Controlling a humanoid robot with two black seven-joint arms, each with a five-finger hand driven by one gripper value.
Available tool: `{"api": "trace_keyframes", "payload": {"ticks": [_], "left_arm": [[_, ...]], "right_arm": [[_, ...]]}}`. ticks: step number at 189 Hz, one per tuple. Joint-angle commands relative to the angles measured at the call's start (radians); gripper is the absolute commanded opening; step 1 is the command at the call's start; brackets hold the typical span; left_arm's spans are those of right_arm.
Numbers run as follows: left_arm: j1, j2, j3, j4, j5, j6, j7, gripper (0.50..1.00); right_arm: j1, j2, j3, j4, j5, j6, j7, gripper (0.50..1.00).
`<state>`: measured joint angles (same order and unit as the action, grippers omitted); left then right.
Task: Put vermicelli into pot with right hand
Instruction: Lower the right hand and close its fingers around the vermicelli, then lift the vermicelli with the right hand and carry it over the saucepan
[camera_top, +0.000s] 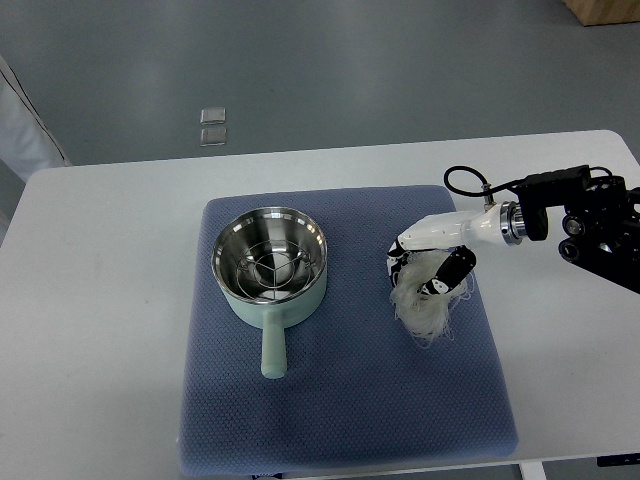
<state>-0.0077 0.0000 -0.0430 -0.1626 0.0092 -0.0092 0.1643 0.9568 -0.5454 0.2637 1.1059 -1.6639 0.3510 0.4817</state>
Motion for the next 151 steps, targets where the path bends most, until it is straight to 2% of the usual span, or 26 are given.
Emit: {"api": "trace_keyframes", "payload": {"ticks": [1,130,151], "left_arm": [[0.000,0.000,0.000,0.000,0.000,0.000,0.000,1.000],[0.000,0.000,0.002,0.000,0.000,0.000,0.000,1.000],[0.000,0.000,0.002,0.000,0.000,0.000,0.000,1.000]], "right_arm": [[0.005,0.001,0.045,0.000,0.007,0.013,-0.002,0.537],[0.119,-0.010,0.077,-0.004,0.089,0.028,-0.002,0.541],[0.157,-0.010,0.108,-0.006,0.089,0.051,-0.002,0.541]]}}
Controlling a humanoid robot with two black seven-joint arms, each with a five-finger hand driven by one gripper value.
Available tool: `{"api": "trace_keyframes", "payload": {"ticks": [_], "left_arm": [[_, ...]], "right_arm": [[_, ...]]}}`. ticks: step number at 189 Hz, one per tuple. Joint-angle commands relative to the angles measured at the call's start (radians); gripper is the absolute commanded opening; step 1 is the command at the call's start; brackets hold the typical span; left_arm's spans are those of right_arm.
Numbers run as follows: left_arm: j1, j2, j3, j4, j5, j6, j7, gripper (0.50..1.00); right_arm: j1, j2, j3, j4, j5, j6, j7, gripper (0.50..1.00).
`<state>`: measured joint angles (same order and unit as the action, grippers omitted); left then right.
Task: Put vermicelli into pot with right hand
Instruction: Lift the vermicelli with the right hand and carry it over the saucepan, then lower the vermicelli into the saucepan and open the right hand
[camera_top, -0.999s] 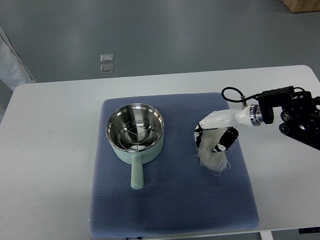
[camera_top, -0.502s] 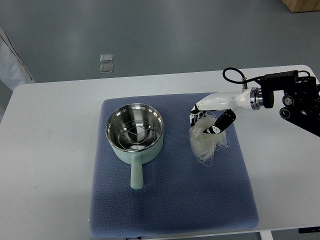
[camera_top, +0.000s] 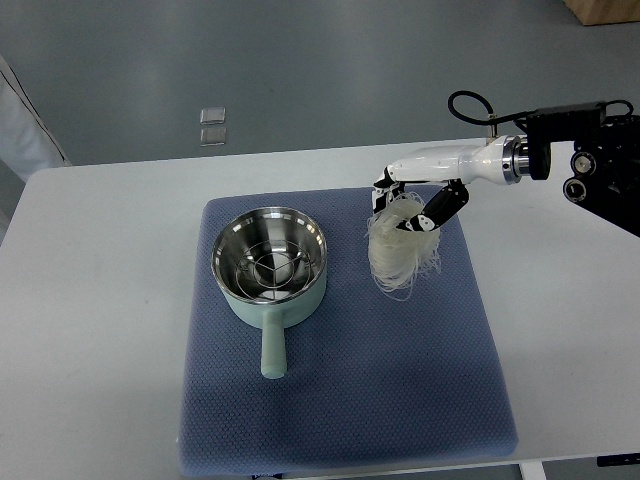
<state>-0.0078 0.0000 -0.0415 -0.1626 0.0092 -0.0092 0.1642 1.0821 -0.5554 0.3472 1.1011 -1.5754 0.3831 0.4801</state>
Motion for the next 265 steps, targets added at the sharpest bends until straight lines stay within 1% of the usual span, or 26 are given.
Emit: {"api": "trace_keyframes", "payload": {"ticks": [1,18,40,55,81,118,135,151,158,182,224,228,231,246,257,265], "left_arm": [[0.000,0.000,0.000,0.000,0.000,0.000,0.000,1.000],[0.000,0.000,0.000,0.000,0.000,0.000,0.000,1.000],[0.000,0.000,0.000,0.000,0.000,0.000,0.000,1.000],[0.000,0.000,0.000,0.000,0.000,0.000,0.000,1.000],[0.000,0.000,0.000,0.000,0.000,0.000,0.000,1.000],[0.000,0.000,0.000,0.000,0.000,0.000,0.000,1.000],[0.000,0.000,0.000,0.000,0.000,0.000,0.000,1.000],[0.000,0.000,0.000,0.000,0.000,0.000,0.000,1.000],[0.000,0.000,0.000,0.000,0.000,0.000,0.000,1.000],[0.000,0.000,0.000,0.000,0.000,0.000,0.000,1.000],[0.000,0.000,0.000,0.000,0.000,0.000,0.000,1.000],[0.000,0.000,0.000,0.000,0.000,0.000,0.000,1.000],[0.000,0.000,0.000,0.000,0.000,0.000,0.000,1.000],[0.000,0.000,0.000,0.000,0.000,0.000,0.000,1.000],[0.000,0.000,0.000,0.000,0.000,0.000,0.000,1.000],[0.000,0.000,0.000,0.000,0.000,0.000,0.000,1.000]], "right_arm": [[0.032,0.000,0.024,-0.001,0.000,0.019,0.000,0.541],[0.082,0.011,0.041,-0.012,0.000,0.040,0.000,0.541],[0.140,0.029,0.041,-0.029,0.002,0.042,0.000,0.541],[0.183,0.066,0.041,-0.049,0.002,0.043,0.000,0.541],[0.237,0.163,0.041,-0.082,0.000,0.060,0.000,0.543],[0.237,0.278,0.041,-0.092,-0.002,0.051,-0.003,0.543],[0.231,0.327,0.039,-0.121,-0.002,0.043,-0.011,0.547],[0.216,0.361,0.039,-0.153,-0.002,0.040,-0.015,0.558],[0.203,0.376,0.039,-0.165,-0.002,0.028,-0.015,0.562],[0.176,0.393,0.036,-0.171,-0.003,0.002,-0.015,0.570],[0.131,0.400,0.035,-0.179,-0.003,-0.041,-0.017,0.611],[0.128,0.400,0.033,-0.181,-0.003,-0.044,-0.017,0.621],[0.124,0.400,0.033,-0.182,-0.003,-0.047,-0.017,0.639],[0.114,0.400,0.033,-0.185,-0.003,-0.058,-0.017,0.648],[0.113,0.400,0.032,-0.185,-0.003,-0.067,-0.017,0.680],[0.111,0.400,0.032,-0.185,-0.002,-0.070,-0.015,0.684]]}}
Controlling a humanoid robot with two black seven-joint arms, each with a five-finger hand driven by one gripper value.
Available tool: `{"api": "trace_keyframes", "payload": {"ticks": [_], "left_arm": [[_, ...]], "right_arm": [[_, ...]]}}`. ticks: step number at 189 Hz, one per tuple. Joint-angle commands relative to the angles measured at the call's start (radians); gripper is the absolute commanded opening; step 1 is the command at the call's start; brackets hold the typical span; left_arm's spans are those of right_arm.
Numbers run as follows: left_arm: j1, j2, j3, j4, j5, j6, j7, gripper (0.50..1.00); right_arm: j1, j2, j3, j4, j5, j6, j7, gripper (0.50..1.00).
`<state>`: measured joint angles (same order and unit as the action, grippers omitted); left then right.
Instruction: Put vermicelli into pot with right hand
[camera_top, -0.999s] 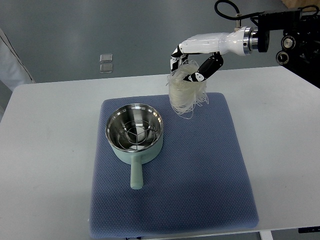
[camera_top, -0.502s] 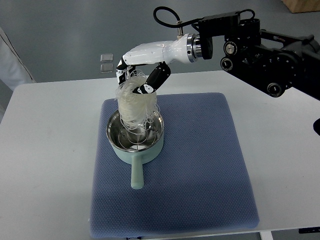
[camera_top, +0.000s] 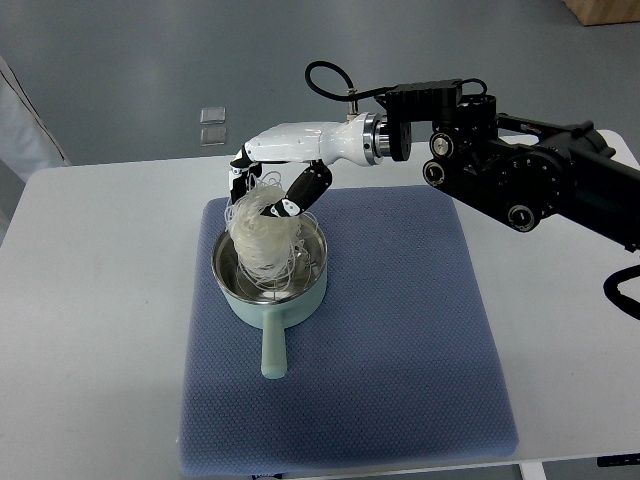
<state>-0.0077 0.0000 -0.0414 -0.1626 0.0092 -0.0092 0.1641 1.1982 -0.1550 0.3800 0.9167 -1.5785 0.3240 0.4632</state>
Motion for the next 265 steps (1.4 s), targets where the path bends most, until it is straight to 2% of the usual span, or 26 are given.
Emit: {"api": "trace_keyframes", "payload": {"ticks": [1,23,46,59,85,92,127,185,227,238,265], "left_arm": [[0.000,0.000,0.000,0.000,0.000,0.000,0.000,1.000],[0.000,0.000,0.000,0.000,0.000,0.000,0.000,1.000],[0.000,0.000,0.000,0.000,0.000,0.000,0.000,1.000],[0.000,0.000,0.000,0.000,0.000,0.000,0.000,1.000],[0.000,0.000,0.000,0.000,0.000,0.000,0.000,1.000],[0.002,0.000,0.000,0.000,0.000,0.000,0.000,1.000],[0.000,0.000,0.000,0.000,0.000,0.000,0.000,1.000],[0.000,0.000,0.000,0.000,0.000,0.000,0.000,1.000],[0.000,0.000,-0.002,0.000,0.000,0.000,0.000,1.000],[0.000,0.000,-0.002,0.000,0.000,0.000,0.000,1.000],[0.002,0.000,-0.002,0.000,0.000,0.000,0.000,1.000]], "right_arm": [[-0.005,0.000,-0.001,-0.001,0.002,-0.011,0.002,0.688],[-0.006,0.000,0.000,-0.001,0.002,-0.013,0.002,0.744],[-0.006,0.000,0.005,-0.001,0.003,-0.013,0.002,0.762],[-0.006,-0.003,0.010,-0.001,0.003,-0.013,0.002,0.827],[-0.003,-0.011,0.020,0.001,0.020,-0.011,0.002,0.868],[-0.005,-0.014,0.037,0.001,0.041,-0.010,0.002,0.897],[-0.011,-0.017,0.145,-0.010,0.129,-0.006,0.002,0.913],[-0.146,-0.001,0.310,-0.081,0.187,-0.036,0.000,0.913],[-0.198,0.060,0.381,-0.208,0.426,-0.164,0.002,0.913],[-0.200,0.066,0.399,-0.237,0.564,-0.232,0.002,0.913],[-0.206,0.066,0.407,-0.303,0.906,-0.344,0.002,0.913]]}}
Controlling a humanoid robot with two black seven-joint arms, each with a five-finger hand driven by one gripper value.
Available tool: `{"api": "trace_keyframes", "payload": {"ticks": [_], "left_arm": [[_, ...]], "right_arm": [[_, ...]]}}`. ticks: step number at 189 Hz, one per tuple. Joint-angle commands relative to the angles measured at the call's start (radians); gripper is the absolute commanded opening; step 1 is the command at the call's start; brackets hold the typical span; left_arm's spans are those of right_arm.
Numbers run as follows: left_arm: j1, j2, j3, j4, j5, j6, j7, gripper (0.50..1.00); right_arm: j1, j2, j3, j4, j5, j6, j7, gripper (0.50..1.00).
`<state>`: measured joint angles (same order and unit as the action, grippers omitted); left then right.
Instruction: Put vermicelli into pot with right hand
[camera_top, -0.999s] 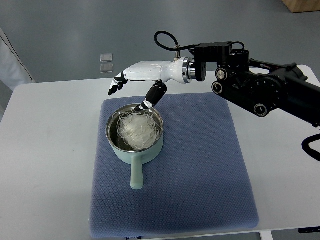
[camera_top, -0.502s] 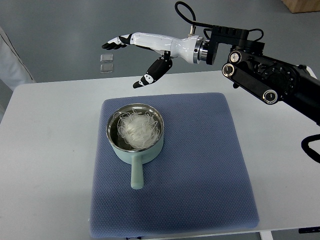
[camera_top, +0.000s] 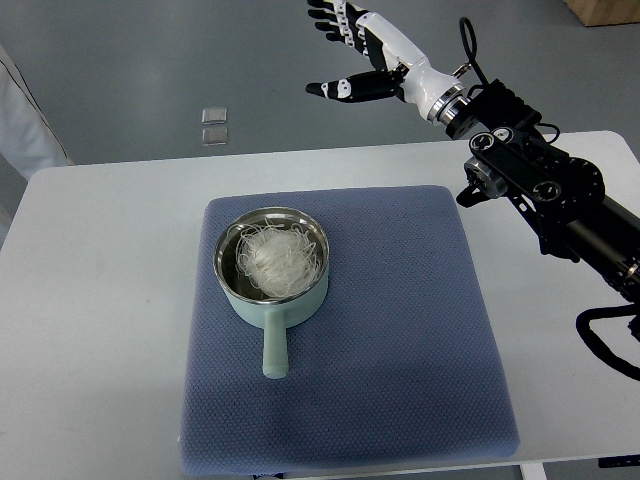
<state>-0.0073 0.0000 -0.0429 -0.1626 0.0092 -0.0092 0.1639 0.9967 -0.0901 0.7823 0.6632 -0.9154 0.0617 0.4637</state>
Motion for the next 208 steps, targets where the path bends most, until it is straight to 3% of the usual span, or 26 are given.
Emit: {"api": "trace_keyframes", "payload": {"ticks": [1,24,39,99,149,208], "left_arm": [[0.001,0.000,0.000,0.000,0.000,0.000,0.000,1.000],[0.001,0.000,0.000,0.000,0.000,0.000,0.000,1.000],[0.001,0.000,0.000,0.000,0.000,0.000,0.000,1.000],[0.000,0.000,0.000,0.000,0.000,0.000,0.000,1.000],[0.000,0.000,0.000,0.000,0.000,0.000,0.000,1.000],[0.000,0.000,0.000,0.000,0.000,0.000,0.000,1.000]], "right_arm": [[-0.004,0.001,0.005,-0.050,0.243,-0.082,0.001,0.913],[-0.035,0.003,0.006,-0.083,0.478,-0.175,0.001,0.913],[-0.055,0.001,0.008,-0.096,0.579,-0.195,0.001,0.913],[-0.141,0.004,0.008,-0.111,0.690,-0.195,0.000,0.913],[-0.168,0.023,-0.011,-0.111,0.737,-0.117,-0.005,0.913],[-0.190,0.021,-0.011,-0.125,0.737,-0.125,0.001,0.930]]}}
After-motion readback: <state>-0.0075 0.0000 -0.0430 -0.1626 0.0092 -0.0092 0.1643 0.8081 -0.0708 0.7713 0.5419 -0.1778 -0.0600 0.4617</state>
